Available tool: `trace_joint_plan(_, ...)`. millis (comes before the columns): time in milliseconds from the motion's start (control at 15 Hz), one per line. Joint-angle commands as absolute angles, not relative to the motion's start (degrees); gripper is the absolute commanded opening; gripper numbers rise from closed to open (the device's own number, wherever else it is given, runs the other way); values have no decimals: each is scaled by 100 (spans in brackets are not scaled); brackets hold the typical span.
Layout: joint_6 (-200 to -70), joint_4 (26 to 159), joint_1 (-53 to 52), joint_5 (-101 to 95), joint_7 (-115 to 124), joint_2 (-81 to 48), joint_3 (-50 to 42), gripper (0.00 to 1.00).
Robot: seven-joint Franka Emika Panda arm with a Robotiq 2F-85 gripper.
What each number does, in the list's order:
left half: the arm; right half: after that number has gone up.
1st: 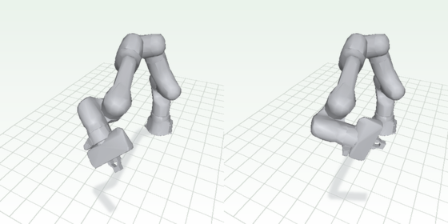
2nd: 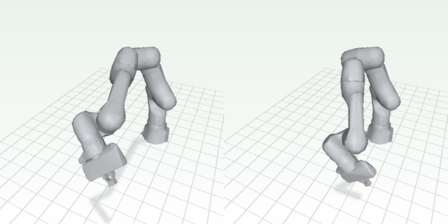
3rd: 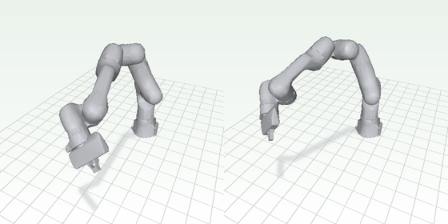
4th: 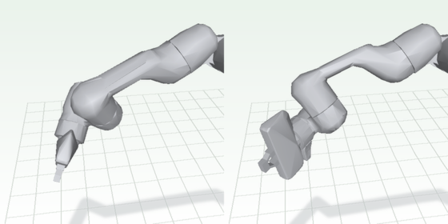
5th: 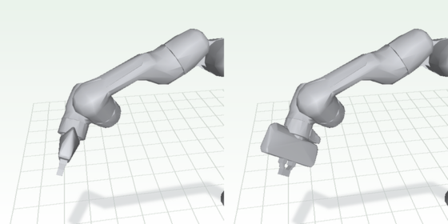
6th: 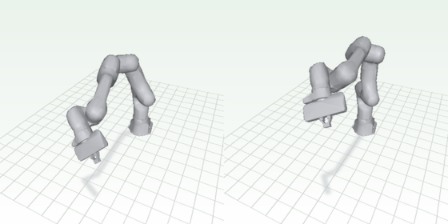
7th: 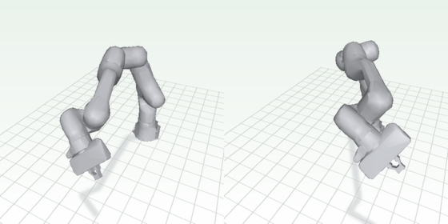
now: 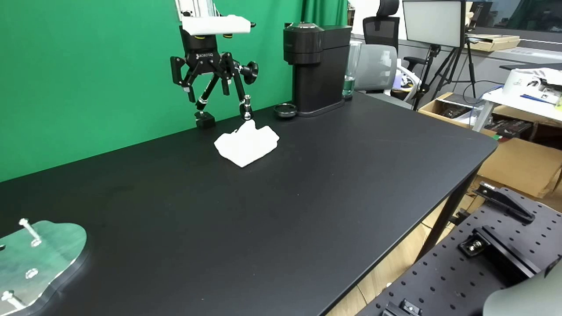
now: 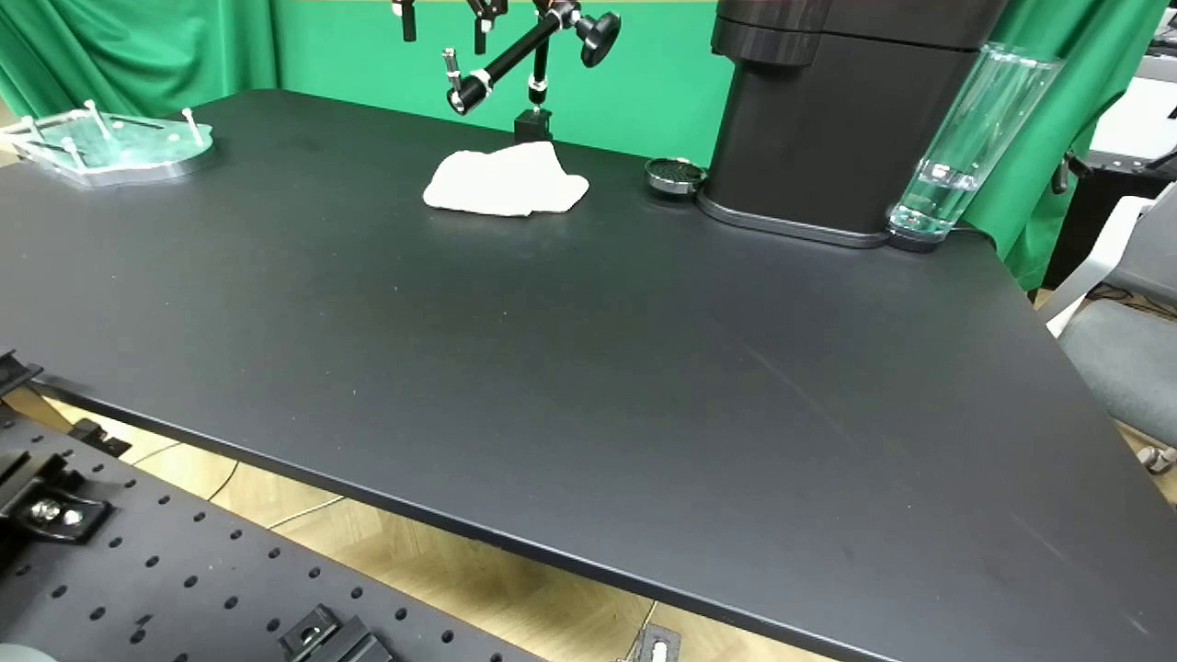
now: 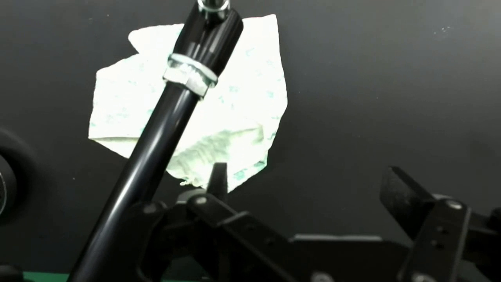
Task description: Pick the cloth on the table and put it on the stand
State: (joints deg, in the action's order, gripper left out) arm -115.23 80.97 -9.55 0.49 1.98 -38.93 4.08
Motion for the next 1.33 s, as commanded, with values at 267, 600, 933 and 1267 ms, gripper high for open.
trace_joint_plan(267,-11617,8257,-998,-38,206,-3926,448,100)
trace_joint_plan(600,-11617,8250,-990,-37,203,-3925,447,100)
trace_joint_plan(933,-11617,8250,-990,-37,202,-3925,447,100)
trace_joint_plan(1267,-12101,8620,-1312,-621,392,-3752,260,100)
